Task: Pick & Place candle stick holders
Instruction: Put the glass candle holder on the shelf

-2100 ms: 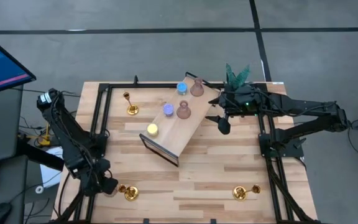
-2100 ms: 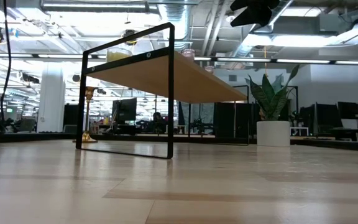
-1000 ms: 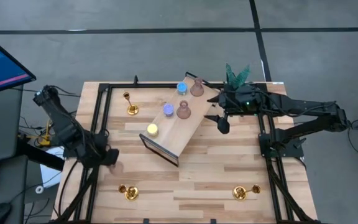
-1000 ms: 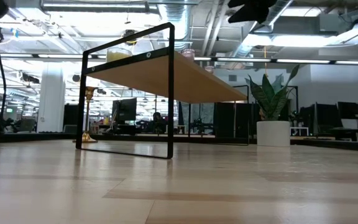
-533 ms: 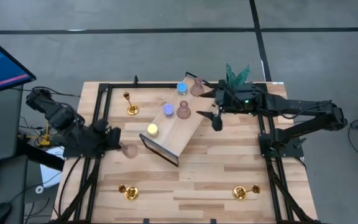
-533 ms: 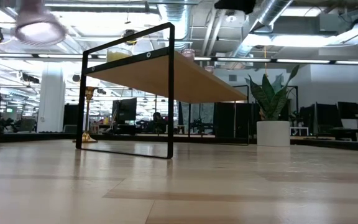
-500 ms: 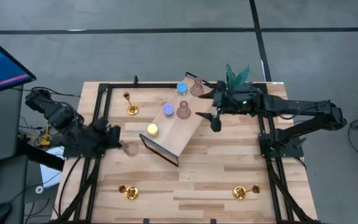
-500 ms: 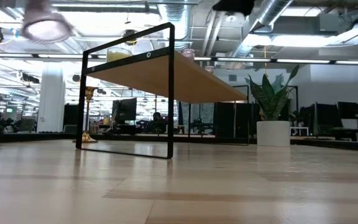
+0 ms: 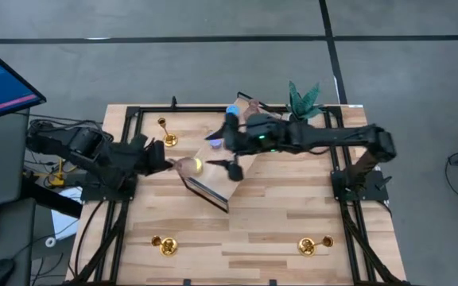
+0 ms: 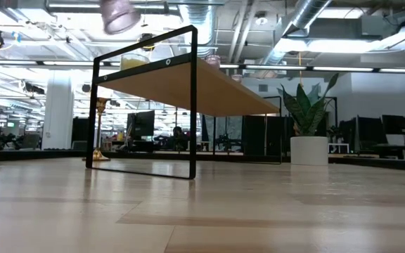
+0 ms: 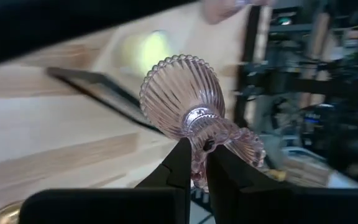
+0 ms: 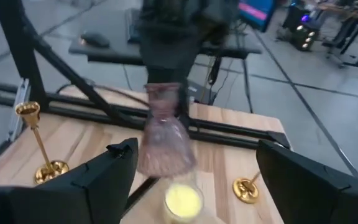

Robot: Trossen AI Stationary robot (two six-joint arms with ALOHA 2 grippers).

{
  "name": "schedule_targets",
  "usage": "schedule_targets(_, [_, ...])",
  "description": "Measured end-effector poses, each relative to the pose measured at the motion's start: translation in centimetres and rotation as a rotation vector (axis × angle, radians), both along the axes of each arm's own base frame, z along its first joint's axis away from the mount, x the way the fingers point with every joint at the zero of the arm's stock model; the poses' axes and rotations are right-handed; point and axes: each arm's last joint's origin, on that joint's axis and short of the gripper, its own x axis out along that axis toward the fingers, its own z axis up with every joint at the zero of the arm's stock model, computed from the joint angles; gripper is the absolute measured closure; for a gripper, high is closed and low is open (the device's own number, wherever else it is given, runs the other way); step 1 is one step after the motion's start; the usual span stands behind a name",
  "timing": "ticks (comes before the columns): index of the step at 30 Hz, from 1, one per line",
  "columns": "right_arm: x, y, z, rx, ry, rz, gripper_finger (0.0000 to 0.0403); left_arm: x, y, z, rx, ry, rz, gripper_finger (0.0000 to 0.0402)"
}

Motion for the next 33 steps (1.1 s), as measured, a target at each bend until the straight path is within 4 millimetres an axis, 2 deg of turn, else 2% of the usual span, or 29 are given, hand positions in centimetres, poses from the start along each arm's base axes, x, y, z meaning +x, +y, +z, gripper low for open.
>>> schedule_targets(5, [3.4,1.2,-0.1,-0.031,0.063,0.039,0.0085,1.4,0.3,0.6,0.035,-0.081,0.013,0.0375])
schedule_targets(12, [6.0,1.8,-0.8,-0.025,0.120,0.048,0.0085,2.7,0.3,0.6,0.077,-0.100,0.008,0.0376])
schedule_targets(21, [6.6,1.8,-1.2,-0.016,0.152,0.041,0.0090,4.0,-0.1,0.6,0.112,-0.119,-0.020,0.0376])
schedule_targets(33, [6.2,1.8,-1.8,-0.019,0.221,0.042,0.0149,4.9,-0.3,0.7,0.125,-0.148,-0.032,0.0376])
